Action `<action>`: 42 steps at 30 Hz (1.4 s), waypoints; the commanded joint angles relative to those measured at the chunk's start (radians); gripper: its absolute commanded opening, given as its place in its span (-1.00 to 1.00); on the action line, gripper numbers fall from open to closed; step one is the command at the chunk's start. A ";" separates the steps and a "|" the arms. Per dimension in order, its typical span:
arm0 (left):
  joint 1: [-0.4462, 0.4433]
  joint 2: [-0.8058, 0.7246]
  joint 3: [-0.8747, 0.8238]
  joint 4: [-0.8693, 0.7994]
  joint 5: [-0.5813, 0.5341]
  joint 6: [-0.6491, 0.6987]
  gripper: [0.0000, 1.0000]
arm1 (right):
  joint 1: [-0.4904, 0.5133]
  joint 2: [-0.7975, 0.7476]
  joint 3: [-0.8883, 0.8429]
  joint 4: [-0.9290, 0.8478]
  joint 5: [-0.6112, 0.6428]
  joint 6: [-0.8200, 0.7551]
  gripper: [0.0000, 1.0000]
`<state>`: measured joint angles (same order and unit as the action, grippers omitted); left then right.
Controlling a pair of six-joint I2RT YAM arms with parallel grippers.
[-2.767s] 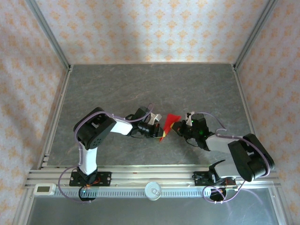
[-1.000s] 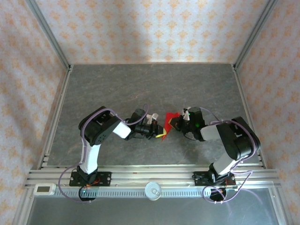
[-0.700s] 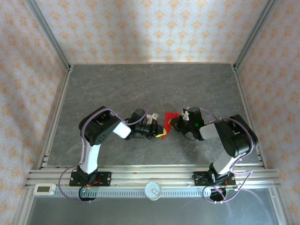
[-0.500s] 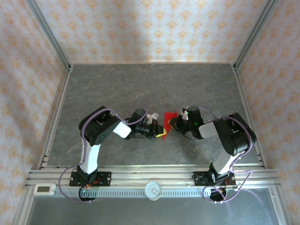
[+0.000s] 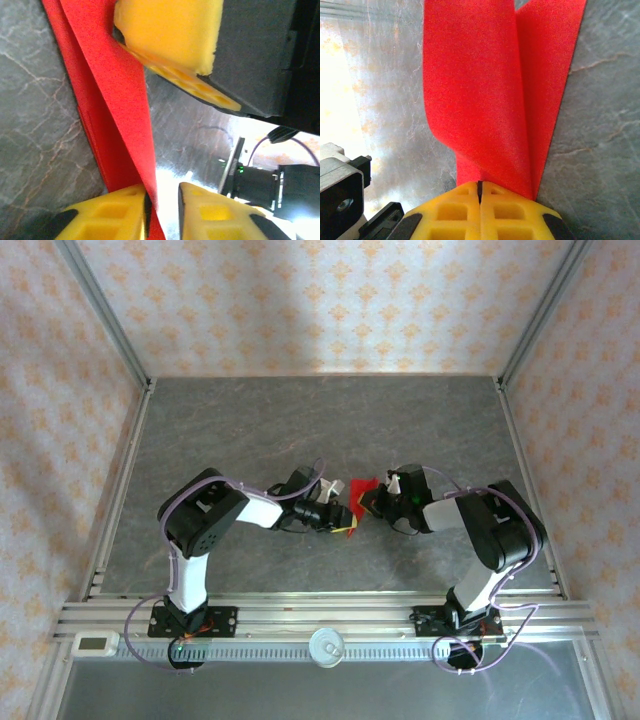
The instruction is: Fold a paper plane with a square sheet of paper (pick it up from the middle)
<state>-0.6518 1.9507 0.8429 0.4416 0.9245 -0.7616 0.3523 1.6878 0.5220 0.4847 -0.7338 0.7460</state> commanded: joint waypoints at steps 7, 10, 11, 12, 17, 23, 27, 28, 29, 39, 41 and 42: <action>-0.001 -0.006 0.001 -0.225 -0.061 0.124 -0.72 | -0.011 0.047 0.012 -0.111 0.092 -0.039 -1.00; -0.008 -0.015 0.008 -0.250 -0.047 0.148 -0.66 | -0.011 0.050 0.016 -0.126 0.101 -0.045 -1.00; -0.007 -0.022 0.011 -0.266 -0.052 0.160 -0.60 | -0.012 0.049 0.016 -0.133 0.106 -0.046 -1.00; -0.008 -0.030 0.009 -0.278 -0.059 0.170 -0.55 | -0.010 0.049 0.017 -0.137 0.107 -0.049 -1.00; -0.008 -0.161 -0.002 -0.324 -0.182 0.180 -0.24 | -0.010 0.046 0.015 -0.147 0.111 -0.056 -1.00; -0.008 -0.257 0.004 -0.274 -0.253 0.138 -0.33 | -0.011 0.047 0.013 -0.153 0.116 -0.057 -1.00; -0.013 -0.212 0.053 -0.210 -0.154 0.119 -0.67 | -0.010 0.047 0.013 -0.160 0.120 -0.057 -1.00; -0.017 -0.195 0.072 -0.203 -0.124 0.120 -0.68 | -0.010 0.047 0.014 -0.158 0.122 -0.056 -1.00; -0.019 -0.178 0.092 -0.202 -0.096 0.120 -0.70 | -0.010 0.047 0.013 -0.159 0.122 -0.054 -1.00; -0.035 -0.007 0.225 -0.258 -0.004 0.155 -0.74 | -0.010 0.047 0.003 -0.158 0.126 -0.053 -1.00; -0.035 0.011 0.240 -0.279 -0.006 0.168 -0.74 | -0.011 0.047 0.002 -0.160 0.126 -0.054 -1.00; -0.036 0.019 0.247 -0.292 -0.009 0.176 -0.74 | -0.011 0.047 0.000 -0.160 0.125 -0.054 -1.00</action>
<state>-0.6811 1.9446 1.0584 0.1883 0.8867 -0.6216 0.3523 1.6875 0.5434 0.4339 -0.7334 0.7277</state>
